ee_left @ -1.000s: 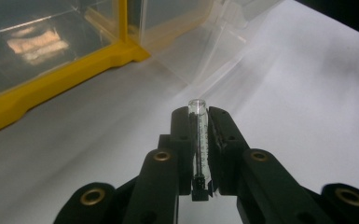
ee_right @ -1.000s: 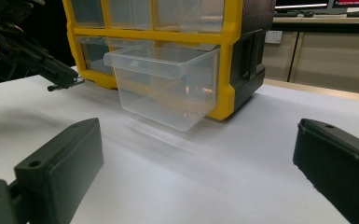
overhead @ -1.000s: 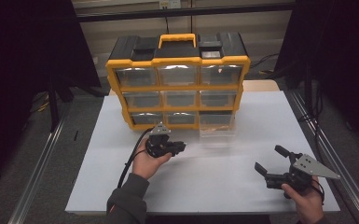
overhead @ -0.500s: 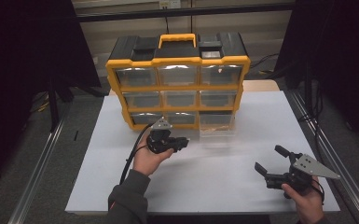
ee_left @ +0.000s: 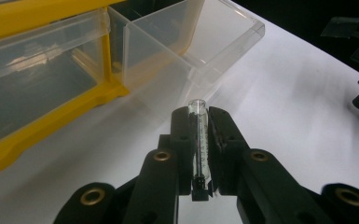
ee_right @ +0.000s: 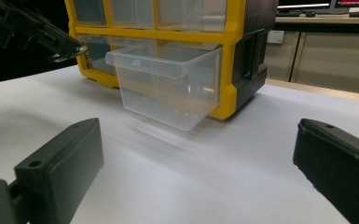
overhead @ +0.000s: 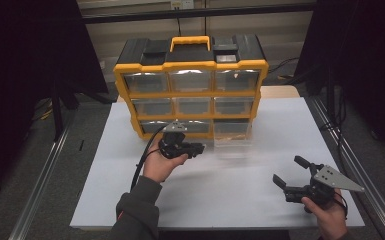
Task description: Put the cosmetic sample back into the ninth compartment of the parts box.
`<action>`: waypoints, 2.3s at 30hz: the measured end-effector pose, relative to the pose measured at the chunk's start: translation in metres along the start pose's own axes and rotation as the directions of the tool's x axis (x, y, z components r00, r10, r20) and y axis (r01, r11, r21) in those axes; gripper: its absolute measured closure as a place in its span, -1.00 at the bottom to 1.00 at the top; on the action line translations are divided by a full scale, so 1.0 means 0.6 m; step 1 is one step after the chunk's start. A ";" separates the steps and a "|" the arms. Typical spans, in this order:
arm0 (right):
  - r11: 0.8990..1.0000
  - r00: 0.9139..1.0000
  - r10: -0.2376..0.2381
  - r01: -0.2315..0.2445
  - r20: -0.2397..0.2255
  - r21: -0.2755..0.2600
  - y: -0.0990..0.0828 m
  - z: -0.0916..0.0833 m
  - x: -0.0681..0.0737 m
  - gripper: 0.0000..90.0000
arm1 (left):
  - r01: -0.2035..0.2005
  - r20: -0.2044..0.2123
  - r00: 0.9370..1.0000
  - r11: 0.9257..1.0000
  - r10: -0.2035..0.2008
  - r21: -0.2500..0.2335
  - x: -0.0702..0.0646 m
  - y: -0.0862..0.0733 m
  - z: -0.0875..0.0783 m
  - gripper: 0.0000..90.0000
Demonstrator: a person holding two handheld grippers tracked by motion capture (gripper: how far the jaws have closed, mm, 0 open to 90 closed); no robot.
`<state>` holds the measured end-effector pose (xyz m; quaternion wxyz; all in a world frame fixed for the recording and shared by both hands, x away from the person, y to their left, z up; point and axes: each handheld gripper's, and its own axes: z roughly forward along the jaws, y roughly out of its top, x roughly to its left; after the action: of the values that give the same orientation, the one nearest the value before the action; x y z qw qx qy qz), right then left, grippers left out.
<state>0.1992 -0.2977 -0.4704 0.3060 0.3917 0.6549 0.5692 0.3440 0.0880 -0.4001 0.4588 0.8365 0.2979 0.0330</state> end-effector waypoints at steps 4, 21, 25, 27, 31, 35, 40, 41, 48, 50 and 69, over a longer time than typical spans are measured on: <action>1.000 1.000 0.001 -0.001 0.001 0.002 0.000 0.000 0.000 -0.98 | 0.000 0.033 0.999 1.000 0.000 0.000 0.004 0.009 -0.004 0.81; 1.000 1.000 0.007 -0.007 -0.003 0.007 0.000 -0.001 0.001 -0.98 | -0.009 0.023 1.000 1.000 0.009 0.014 0.005 0.034 -0.005 0.81; 1.000 1.000 0.002 -0.002 -0.003 0.003 0.000 0.000 0.000 -0.98 | -0.014 0.021 1.000 1.000 0.014 0.010 0.004 0.043 -0.007 0.81; 1.000 1.000 0.000 0.000 -0.004 0.003 0.000 0.000 0.000 -0.98 | -0.016 0.018 1.000 1.000 0.015 0.002 0.003 0.047 -0.005 0.81; 1.000 1.000 0.000 0.000 -0.004 0.005 0.000 0.000 0.000 -0.98 | -0.020 0.019 1.000 1.000 0.020 -0.001 0.002 0.055 -0.003 0.81; 1.000 1.000 0.001 -0.001 -0.006 0.006 0.000 0.000 0.001 -0.98 | -0.020 0.020 1.000 1.000 0.020 -0.004 0.000 0.063 -0.001 0.81; 1.000 1.000 -0.001 0.001 -0.007 0.004 0.000 -0.001 0.000 -0.98 | -0.024 0.014 1.000 1.000 0.024 -0.005 -0.001 0.072 0.000 0.81; 1.000 1.000 -0.002 0.002 -0.006 0.003 0.000 0.000 0.000 -0.98 | -0.023 0.014 1.000 1.000 0.024 -0.014 -0.001 0.073 0.001 0.81; 1.000 1.000 0.000 0.000 -0.007 0.003 0.000 0.000 0.001 -0.98 | -0.031 0.007 1.000 1.000 0.031 0.001 0.000 0.082 0.003 0.81; 1.000 1.000 0.000 0.000 -0.008 0.004 0.000 0.000 0.001 -0.98 | -0.023 0.008 1.000 1.000 0.023 -0.002 0.000 0.086 0.003 0.81; 1.000 1.000 -0.002 0.002 -0.012 0.001 0.000 0.000 0.000 -0.98 | -0.031 0.005 1.000 0.999 0.031 -0.015 -0.002 0.108 0.015 0.81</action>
<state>0.1990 -0.2975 -0.4702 0.3023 0.3877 0.6573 0.5712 0.3765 0.0549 -0.3541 0.4652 0.8377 0.2835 0.0399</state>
